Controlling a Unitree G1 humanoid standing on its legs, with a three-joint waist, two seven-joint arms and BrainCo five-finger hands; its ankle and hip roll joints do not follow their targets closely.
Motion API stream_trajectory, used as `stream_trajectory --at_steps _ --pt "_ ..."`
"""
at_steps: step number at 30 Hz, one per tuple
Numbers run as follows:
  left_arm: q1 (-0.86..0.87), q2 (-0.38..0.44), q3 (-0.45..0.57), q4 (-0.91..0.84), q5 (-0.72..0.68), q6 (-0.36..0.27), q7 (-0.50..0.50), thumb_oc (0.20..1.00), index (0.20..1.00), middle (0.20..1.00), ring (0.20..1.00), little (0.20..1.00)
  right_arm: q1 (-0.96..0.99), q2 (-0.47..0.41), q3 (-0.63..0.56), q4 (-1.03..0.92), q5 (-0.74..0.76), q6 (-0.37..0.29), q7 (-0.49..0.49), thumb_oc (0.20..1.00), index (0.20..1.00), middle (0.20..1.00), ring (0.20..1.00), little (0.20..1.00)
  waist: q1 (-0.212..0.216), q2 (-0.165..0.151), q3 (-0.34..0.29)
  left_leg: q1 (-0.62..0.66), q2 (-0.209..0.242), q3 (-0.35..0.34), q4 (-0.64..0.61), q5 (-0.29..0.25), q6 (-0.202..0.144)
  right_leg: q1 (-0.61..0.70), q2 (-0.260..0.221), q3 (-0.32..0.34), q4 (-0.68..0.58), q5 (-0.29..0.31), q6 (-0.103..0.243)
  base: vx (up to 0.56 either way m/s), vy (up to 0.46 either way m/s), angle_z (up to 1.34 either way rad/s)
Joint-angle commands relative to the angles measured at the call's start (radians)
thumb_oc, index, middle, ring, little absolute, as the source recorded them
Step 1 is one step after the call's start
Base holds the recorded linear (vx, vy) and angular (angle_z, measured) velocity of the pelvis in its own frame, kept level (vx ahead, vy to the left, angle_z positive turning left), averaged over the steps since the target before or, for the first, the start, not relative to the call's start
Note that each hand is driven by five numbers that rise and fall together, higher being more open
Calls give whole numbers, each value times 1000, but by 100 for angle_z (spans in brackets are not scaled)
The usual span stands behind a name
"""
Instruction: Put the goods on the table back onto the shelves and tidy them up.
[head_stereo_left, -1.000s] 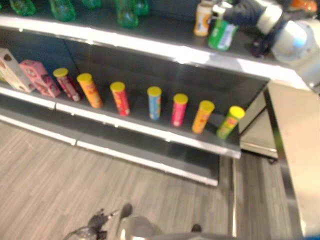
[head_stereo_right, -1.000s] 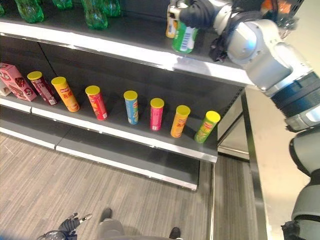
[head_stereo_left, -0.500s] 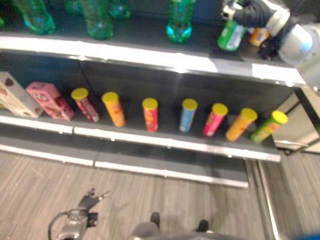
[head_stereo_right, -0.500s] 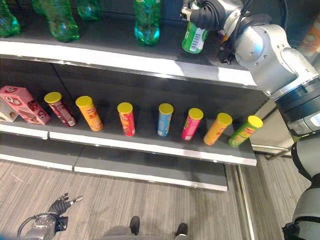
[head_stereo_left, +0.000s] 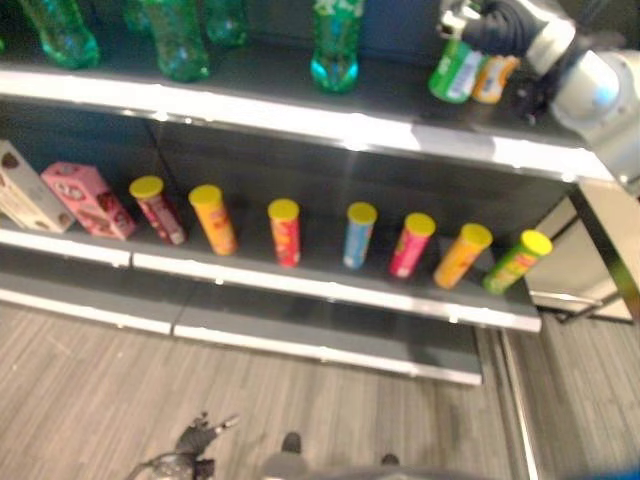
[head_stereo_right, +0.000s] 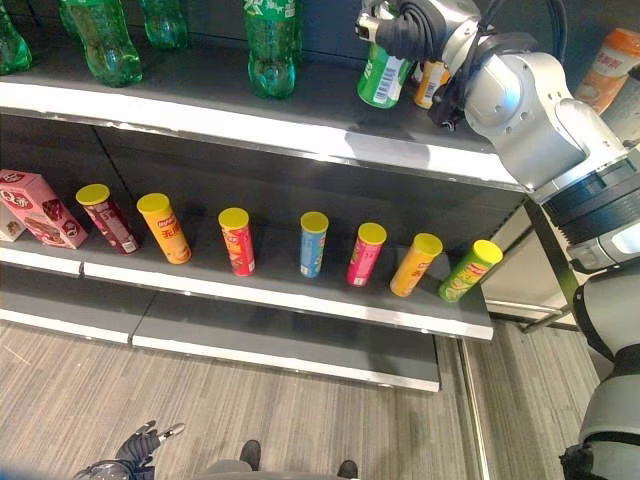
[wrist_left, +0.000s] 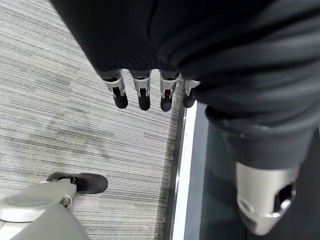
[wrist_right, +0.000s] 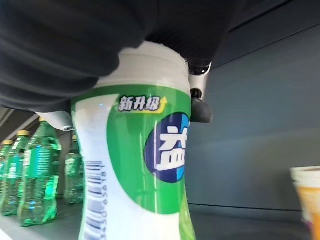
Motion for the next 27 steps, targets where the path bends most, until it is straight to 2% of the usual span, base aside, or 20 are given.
stream_trajectory --at_steps 1,13,27 --pt "-31 42 -53 25 14 -33 9 1000 1000 1000 1000 1000 -49 -63 13 102 -12 2 -41 200 200 200 200 200 30 0 -51 12 124 29 0 -78 -101 -14 -82 -12 8 -17 65 0 0 0" --pt "-31 46 -59 27 -2 -44 21 1000 1000 1000 1000 1000 -74 -19 48 331 -62 12 -57 200 200 200 200 200 46 -2 -45 2 122 24 0 -73 -106 -7 -88 -32 8 -15 69 1 -3 1" --pt "-26 42 -62 45 3 -47 24 1000 1000 1000 1000 1000 -59 22 65 371 -89 12 -39 200 200 200 200 200 66 -7 -36 -13 121 12 0 -68 -107 -4 -92 -56 12 -18 69 5 -4 5"
